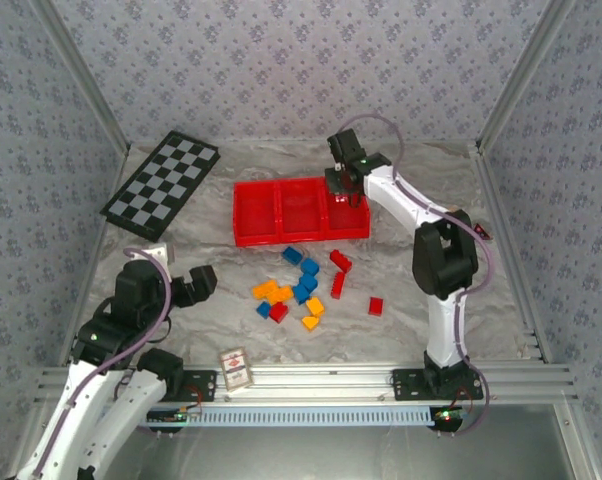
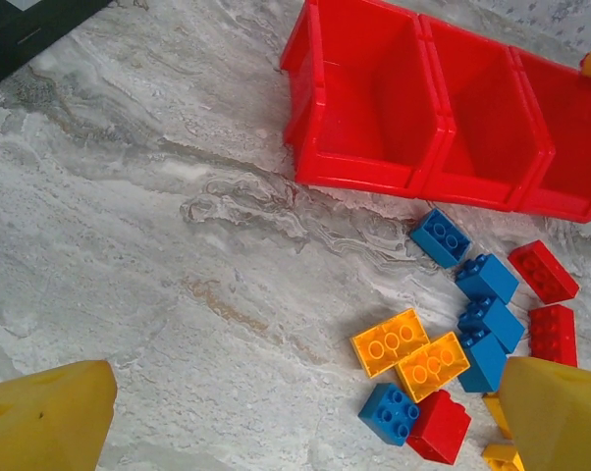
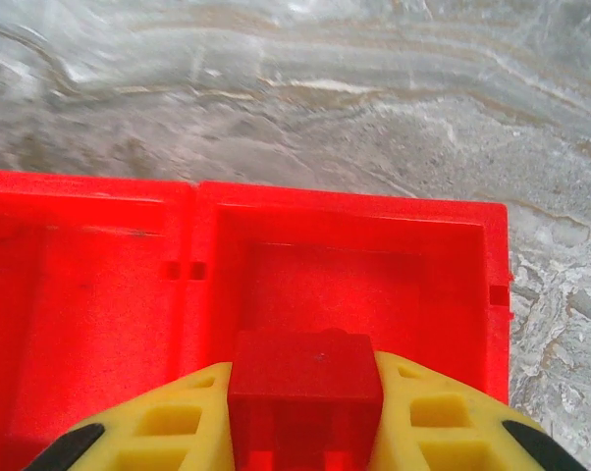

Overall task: Sort the legos into containers by color
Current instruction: Place the lego in the container, then pick up the lego from the center of the table.

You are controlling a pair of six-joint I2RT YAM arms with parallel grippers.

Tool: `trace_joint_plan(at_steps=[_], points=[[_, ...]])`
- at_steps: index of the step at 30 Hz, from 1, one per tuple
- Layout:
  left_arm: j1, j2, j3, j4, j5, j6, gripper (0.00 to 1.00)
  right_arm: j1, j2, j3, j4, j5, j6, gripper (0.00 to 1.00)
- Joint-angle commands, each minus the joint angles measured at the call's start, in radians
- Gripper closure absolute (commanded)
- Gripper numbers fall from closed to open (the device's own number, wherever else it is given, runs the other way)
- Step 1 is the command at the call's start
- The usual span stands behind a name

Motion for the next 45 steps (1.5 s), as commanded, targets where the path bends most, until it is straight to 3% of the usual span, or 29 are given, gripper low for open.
trace_joint_plan(at_steps=[1, 6, 9, 18, 25, 38, 45], points=[[-0.023, -0.006, 0.012, 0.0, -0.035, -0.011, 0.0, -0.001, 0.037, 0.034, 0.029, 0.026, -0.033, 0.78], [-0.051, -0.01, 0.008, 0.004, -0.058, -0.011, 0.0, -0.002, 0.079, 0.02, 0.037, 0.039, -0.014, 0.76], [-0.062, -0.019, 0.005, 0.006, -0.063, -0.009, 0.0, 0.001, 0.083, 0.014, 0.037, 0.062, 0.0, 0.68], [-0.076, -0.022, 0.0, 0.012, -0.077, -0.007, 0.0, 0.03, 0.019, 0.009, -0.005, 0.118, 0.002, 0.53], [-0.077, -0.016, -0.003, 0.02, -0.074, -0.005, 0.0, 0.033, -0.056, -0.018, -0.063, 0.099, 0.028, 0.48], [-0.08, -0.002, -0.009, 0.037, -0.052, 0.0, 0.0, 0.032, -0.405, -0.46, 0.09, -0.079, 0.028, 0.33], [-0.082, 0.002, -0.014, 0.045, -0.052, 0.002, 0.0, 0.039, -0.387, -0.629, 0.2, -0.238, -0.009, 0.3]])
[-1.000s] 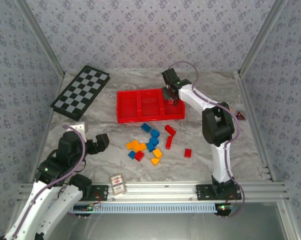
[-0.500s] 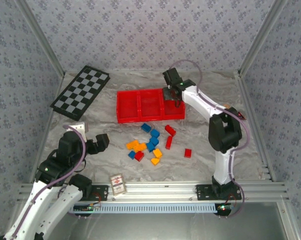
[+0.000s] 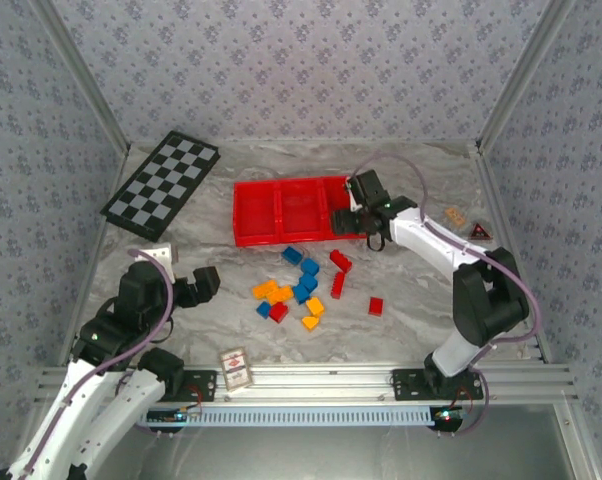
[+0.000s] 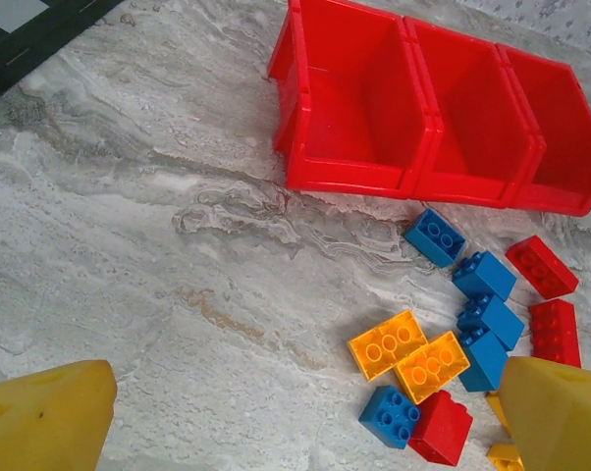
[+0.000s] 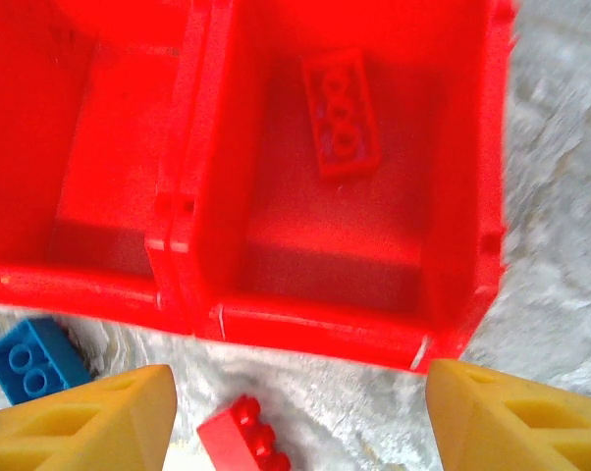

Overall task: Sort the legos into containers by color
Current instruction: Pick up the lego from the center of the table.

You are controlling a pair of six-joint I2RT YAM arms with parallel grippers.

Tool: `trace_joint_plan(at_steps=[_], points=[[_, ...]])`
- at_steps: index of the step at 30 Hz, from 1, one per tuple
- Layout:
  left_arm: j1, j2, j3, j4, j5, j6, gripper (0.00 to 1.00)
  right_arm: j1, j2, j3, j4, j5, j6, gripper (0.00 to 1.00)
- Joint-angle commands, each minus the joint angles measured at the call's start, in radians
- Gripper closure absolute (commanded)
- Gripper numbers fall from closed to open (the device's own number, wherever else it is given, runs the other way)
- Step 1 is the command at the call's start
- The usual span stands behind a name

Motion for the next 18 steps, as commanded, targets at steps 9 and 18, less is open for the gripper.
trace_joint_plan(at_steps=[9, 18], points=[[-0.027, -0.001, -0.011, 0.023, 0.002, -0.008, 0.0, 0.01, 0.149, -0.031, 0.108, -0.123, -0.075, 0.34], [-0.099, -0.006, -0.01, 0.002, -0.061, -0.021, 0.0, 0.075, 0.185, -0.057, 0.111, -0.089, -0.089, 0.35]])
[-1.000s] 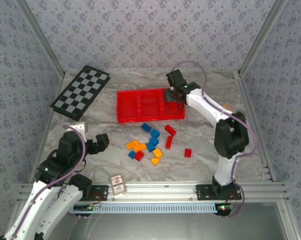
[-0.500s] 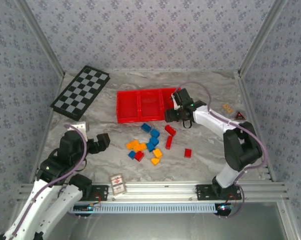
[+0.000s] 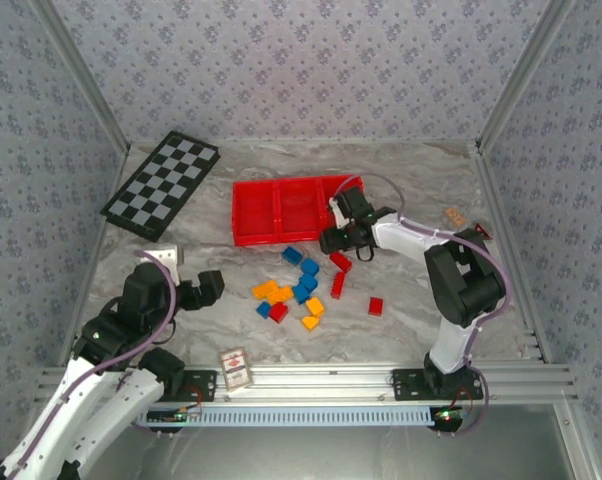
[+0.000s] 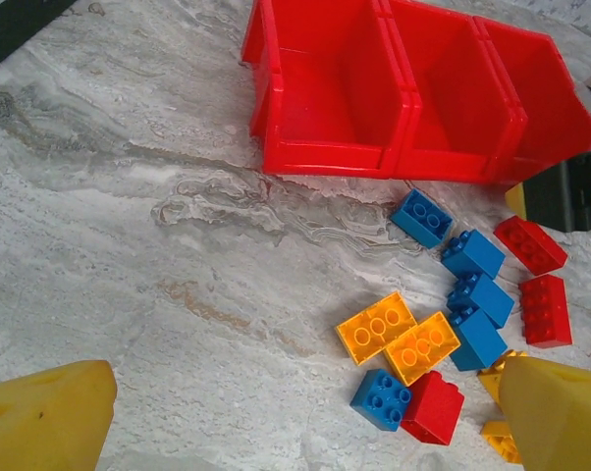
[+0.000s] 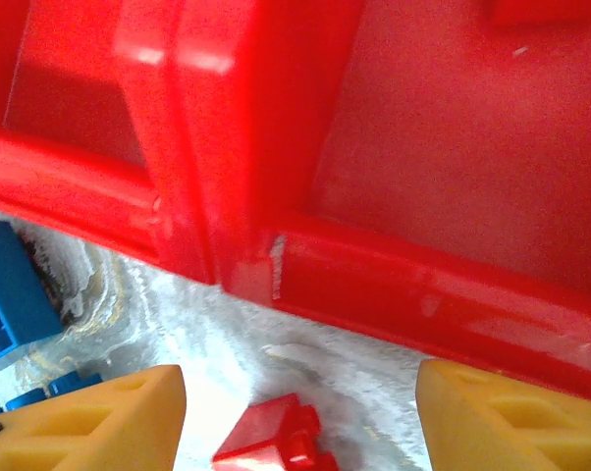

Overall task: Sort the legos into containers by color
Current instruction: Pick up the lego from the center of the table.

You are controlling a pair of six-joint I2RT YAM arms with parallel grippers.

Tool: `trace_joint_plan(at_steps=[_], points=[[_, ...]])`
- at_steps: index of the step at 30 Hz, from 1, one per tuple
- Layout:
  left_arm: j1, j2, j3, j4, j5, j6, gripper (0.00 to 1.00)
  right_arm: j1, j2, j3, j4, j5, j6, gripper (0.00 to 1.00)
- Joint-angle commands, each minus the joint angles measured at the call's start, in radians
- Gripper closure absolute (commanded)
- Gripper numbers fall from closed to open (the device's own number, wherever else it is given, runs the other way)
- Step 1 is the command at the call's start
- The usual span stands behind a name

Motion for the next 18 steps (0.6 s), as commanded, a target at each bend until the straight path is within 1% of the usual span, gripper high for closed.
trace_joint_plan(at_steps=[1, 5, 10, 16, 18], points=[[-0.018, -0.007, -0.003, 0.002, -0.035, -0.012, 0.0, 0.032, 0.027, -0.013, -0.01, 0.024, -0.025, 0.36], [-0.029, -0.007, -0.003, 0.0, -0.046, -0.015, 0.0, 0.053, 0.023, -0.02, -0.025, 0.059, -0.029, 0.37], [-0.035, -0.007, -0.005, 0.002, -0.048, -0.015, 0.0, 0.057, 0.015, -0.044, -0.029, 0.097, -0.026, 0.39], [-0.039, -0.007, -0.006, 0.001, -0.051, -0.017, 0.0, 0.06, 0.011, -0.065, -0.047, 0.145, -0.014, 0.47], [-0.04, -0.009, -0.006, 0.001, -0.053, -0.02, 0.0, 0.059, 0.007, -0.068, -0.062, 0.154, 0.0, 0.54]])
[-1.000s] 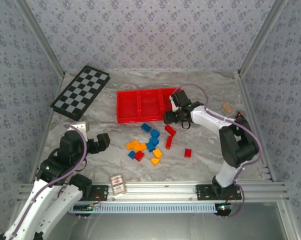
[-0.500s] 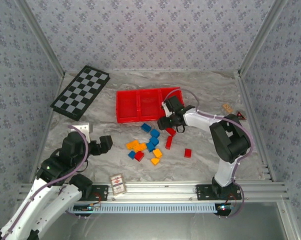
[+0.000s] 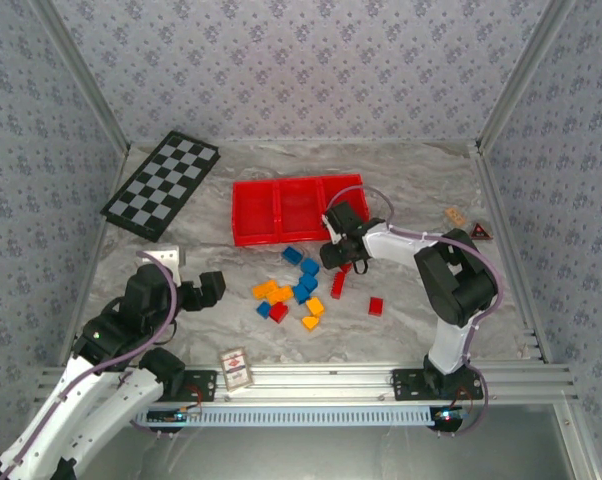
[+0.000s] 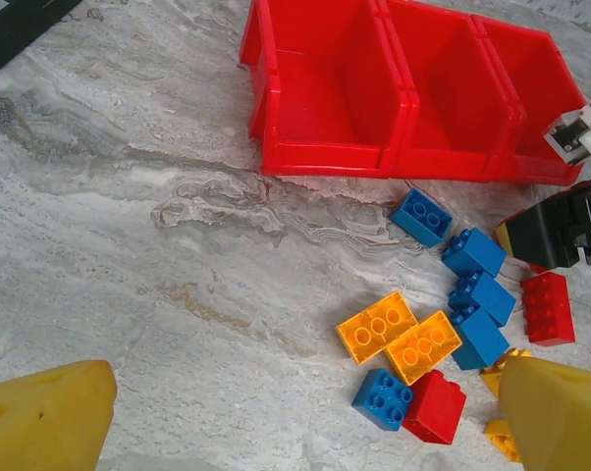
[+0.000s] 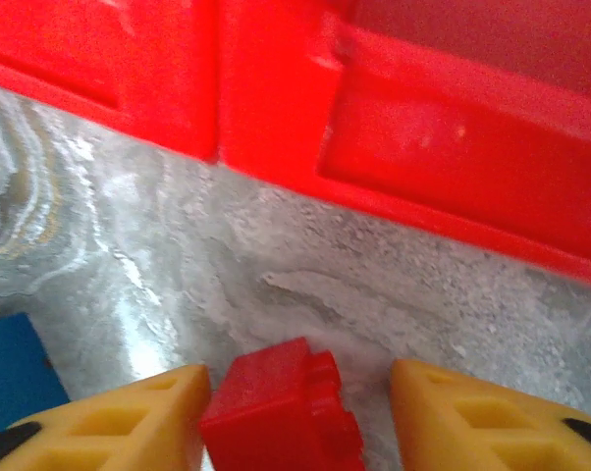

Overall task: Sort the legos into containers by color
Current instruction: Pick up the lego from the center of the table, then place the lego in the container.

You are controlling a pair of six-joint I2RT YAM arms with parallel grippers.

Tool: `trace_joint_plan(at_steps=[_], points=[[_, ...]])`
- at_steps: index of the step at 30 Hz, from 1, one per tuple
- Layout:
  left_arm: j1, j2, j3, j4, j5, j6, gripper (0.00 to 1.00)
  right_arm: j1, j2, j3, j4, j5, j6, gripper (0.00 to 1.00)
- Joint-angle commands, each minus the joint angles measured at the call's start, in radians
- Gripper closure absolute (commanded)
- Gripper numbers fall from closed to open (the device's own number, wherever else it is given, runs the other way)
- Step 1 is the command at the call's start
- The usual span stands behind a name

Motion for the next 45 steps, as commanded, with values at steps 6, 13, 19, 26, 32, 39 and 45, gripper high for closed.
trace_joint_plan(at_steps=[6, 13, 19, 26, 32, 39, 45], points=[[-0.021, -0.023, -0.008, -0.003, -0.039, -0.014, 0.0, 0.002, -0.046, -0.009, -0.079, 0.081, 0.045, 0.78], [-0.025, -0.027, -0.011, -0.006, -0.048, -0.027, 0.0, 0.004, -0.159, 0.052, -0.161, 0.099, 0.069, 0.88], [-0.062, -0.04, -0.031, 0.003, -0.078, -0.052, 0.0, -0.039, -0.173, 0.208, -0.183, 0.115, 0.067, 0.88], [-0.078, -0.051, -0.006, -0.034, -0.087, -0.063, 0.0, -0.146, 0.014, 0.45, -0.227, 0.066, 0.076, 0.88], [-0.085, -0.096, -0.014, -0.025, -0.108, -0.056, 0.0, -0.196, 0.131, 0.566, -0.233, 0.01, 0.068, 0.88], [-0.085, -0.107, 0.01, -0.041, -0.129, -0.022, 0.0, -0.201, 0.238, 0.664, -0.258, -0.022, 0.066, 0.85], [-0.085, -0.096, 0.039, -0.044, -0.134, 0.039, 0.0, -0.194, 0.291, 0.698, -0.262, -0.046, 0.086, 0.82]])
